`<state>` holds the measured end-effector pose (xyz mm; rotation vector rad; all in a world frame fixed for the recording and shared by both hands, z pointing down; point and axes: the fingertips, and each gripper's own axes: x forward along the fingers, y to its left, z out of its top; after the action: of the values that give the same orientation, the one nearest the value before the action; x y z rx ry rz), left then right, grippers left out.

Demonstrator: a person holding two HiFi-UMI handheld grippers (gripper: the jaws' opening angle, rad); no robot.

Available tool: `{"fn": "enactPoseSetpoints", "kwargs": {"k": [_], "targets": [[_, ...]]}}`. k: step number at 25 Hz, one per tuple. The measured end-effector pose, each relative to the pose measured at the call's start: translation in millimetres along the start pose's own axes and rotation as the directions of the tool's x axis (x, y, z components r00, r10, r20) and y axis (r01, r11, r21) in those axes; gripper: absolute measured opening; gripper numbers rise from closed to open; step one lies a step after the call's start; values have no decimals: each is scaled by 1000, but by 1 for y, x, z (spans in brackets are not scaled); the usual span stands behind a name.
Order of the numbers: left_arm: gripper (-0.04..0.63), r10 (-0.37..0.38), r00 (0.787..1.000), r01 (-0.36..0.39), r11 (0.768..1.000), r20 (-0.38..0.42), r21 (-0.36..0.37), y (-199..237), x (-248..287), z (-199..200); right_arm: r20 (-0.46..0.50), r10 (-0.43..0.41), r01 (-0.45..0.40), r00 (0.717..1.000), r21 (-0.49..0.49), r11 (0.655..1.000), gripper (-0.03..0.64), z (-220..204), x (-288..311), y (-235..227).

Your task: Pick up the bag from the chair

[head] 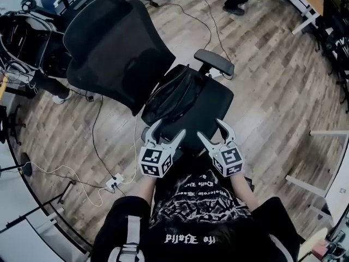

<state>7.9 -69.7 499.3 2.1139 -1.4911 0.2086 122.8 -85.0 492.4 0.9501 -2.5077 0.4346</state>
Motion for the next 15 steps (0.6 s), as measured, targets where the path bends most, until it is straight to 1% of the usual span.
{"fn": "enactPoseSetpoints", "kwargs": {"k": [3, 8, 12, 15], "targets": [[370, 3, 1000, -3, 1000, 6, -1, 8, 4, 5, -5, 13, -13, 1000, -17, 1000, 330, 6, 9, 1], [370, 47, 999, -46, 999, 19, -27, 22, 6, 9, -18, 44, -45, 999, -46, 998, 330, 12, 18, -2], [371, 107, 994, -105, 993, 29, -63, 32, 7, 5, -27, 93, -95, 995, -71, 993, 330, 14, 31, -9], [370, 167, 985, -163, 982, 36, -95, 37, 13, 6, -41, 150, -153, 988, -91, 984, 330, 20, 46, -22]]}}
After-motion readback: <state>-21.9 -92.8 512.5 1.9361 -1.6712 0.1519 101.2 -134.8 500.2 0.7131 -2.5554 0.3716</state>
